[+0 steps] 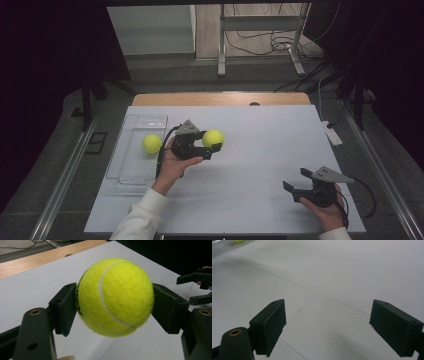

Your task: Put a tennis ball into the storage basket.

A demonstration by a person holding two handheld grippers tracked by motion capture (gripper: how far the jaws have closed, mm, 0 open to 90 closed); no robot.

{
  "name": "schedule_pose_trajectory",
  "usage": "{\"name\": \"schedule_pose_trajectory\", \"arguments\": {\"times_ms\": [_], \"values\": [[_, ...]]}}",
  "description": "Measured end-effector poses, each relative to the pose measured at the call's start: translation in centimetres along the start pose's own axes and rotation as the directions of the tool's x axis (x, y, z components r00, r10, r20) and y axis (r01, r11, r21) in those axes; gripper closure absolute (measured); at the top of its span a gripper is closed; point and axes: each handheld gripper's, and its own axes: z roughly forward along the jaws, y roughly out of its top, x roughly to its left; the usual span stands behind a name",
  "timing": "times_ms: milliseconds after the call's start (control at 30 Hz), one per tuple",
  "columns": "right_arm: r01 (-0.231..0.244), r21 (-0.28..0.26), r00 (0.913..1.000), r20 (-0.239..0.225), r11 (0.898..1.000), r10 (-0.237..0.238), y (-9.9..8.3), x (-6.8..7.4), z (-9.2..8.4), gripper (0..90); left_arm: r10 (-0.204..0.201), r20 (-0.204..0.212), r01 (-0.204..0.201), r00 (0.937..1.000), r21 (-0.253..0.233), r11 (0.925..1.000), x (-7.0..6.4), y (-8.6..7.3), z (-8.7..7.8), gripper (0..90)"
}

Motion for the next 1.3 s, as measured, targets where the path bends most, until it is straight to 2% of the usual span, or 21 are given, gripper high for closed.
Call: {"name": "schedule_pose_trajectory", "arguments": {"times_ms": [1000,1300], "values": [[0.002,0.004,1.0000,0.006,1.000,-0.002,-0.1,-0.1,0.0,14.3,0.004,-0.020,-0.004,0.9998,-0.037,0.9993,0.4,-0.2,-2.5,27.3],[0.001,0.003,1.0000,0.005,1.000,-0.001,-0.1,-0.2,0.0,14.2,-0.003,-0.037,0.002,0.9993,-0.045,0.9990,1.0,-0.3,-3.2,27.3]]}}
